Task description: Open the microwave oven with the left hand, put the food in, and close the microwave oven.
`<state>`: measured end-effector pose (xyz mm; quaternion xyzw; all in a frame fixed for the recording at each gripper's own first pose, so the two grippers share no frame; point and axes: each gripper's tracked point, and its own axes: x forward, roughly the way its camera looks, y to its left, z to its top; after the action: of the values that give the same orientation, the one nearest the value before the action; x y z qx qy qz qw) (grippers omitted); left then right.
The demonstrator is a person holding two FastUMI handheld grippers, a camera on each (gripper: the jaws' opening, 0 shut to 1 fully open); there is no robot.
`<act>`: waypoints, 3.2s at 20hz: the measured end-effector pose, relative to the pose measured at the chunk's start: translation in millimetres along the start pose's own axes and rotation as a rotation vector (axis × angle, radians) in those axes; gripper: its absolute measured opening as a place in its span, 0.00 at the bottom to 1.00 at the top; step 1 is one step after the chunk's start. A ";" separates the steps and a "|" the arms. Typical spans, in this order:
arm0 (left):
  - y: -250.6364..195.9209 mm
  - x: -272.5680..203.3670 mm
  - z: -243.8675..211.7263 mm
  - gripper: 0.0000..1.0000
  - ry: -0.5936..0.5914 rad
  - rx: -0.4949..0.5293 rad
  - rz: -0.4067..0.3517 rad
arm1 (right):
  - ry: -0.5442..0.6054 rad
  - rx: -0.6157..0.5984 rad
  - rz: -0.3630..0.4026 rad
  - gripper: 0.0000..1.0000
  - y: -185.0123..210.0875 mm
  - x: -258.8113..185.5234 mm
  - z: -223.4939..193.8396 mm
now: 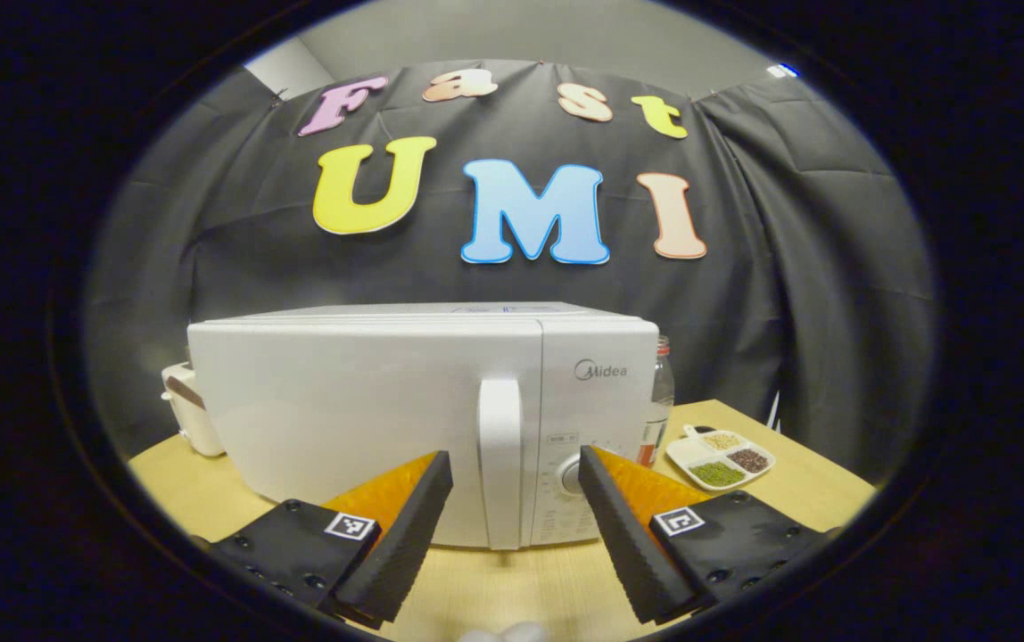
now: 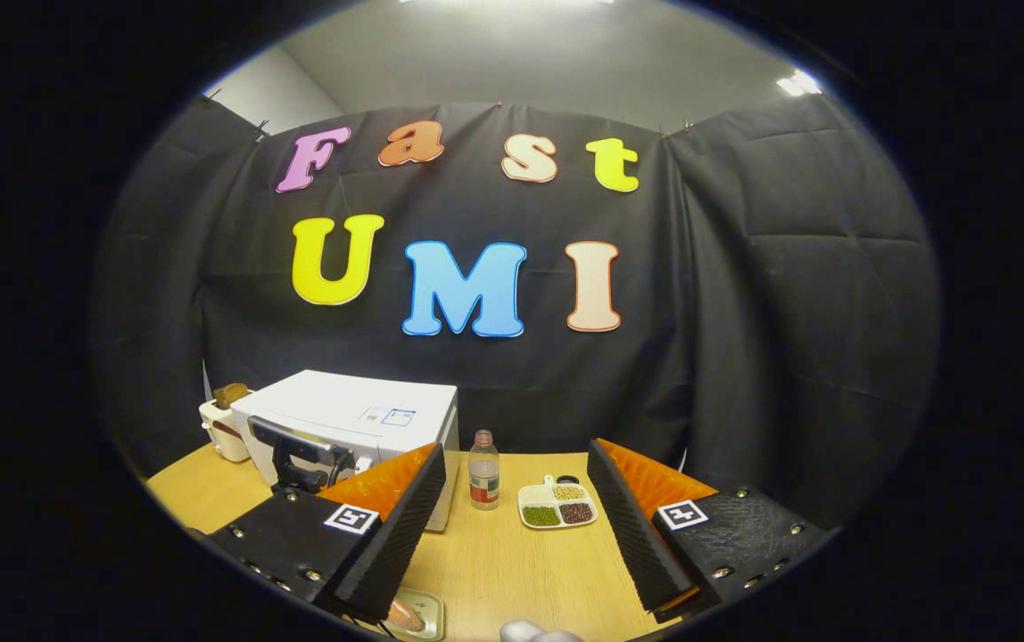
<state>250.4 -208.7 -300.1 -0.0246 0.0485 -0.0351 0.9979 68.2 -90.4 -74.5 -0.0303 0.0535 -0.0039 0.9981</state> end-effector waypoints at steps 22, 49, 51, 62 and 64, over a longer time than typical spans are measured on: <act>2.6 9.0 -9.2 0.27 0.033 0.014 -0.030 | 0.059 -0.003 0.028 0.98 0.2 10.8 -23.1; 218.6 -272.7 -17.6 0.87 0.064 0.131 0.182 | 0.102 0.010 0.308 0.98 147.3 -32.7 -33.0; 241.5 -287.8 -19.3 0.90 0.087 0.121 0.212 | 0.117 0.000 0.329 0.98 159.2 -35.5 -40.2; 323.8 -329.7 -28.1 0.96 0.108 0.069 0.235 | 0.168 -0.020 0.407 0.98 209.1 -37.6 -108.8; 330.3 -342.9 -22.1 0.96 0.107 0.093 0.250 | 0.199 -0.031 0.400 0.98 204.1 -36.3 -134.8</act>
<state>-69.8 144.2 -306.7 0.0296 0.1027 0.0863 0.9905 18.6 105.7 -216.8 -0.0337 0.1569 0.1917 0.9682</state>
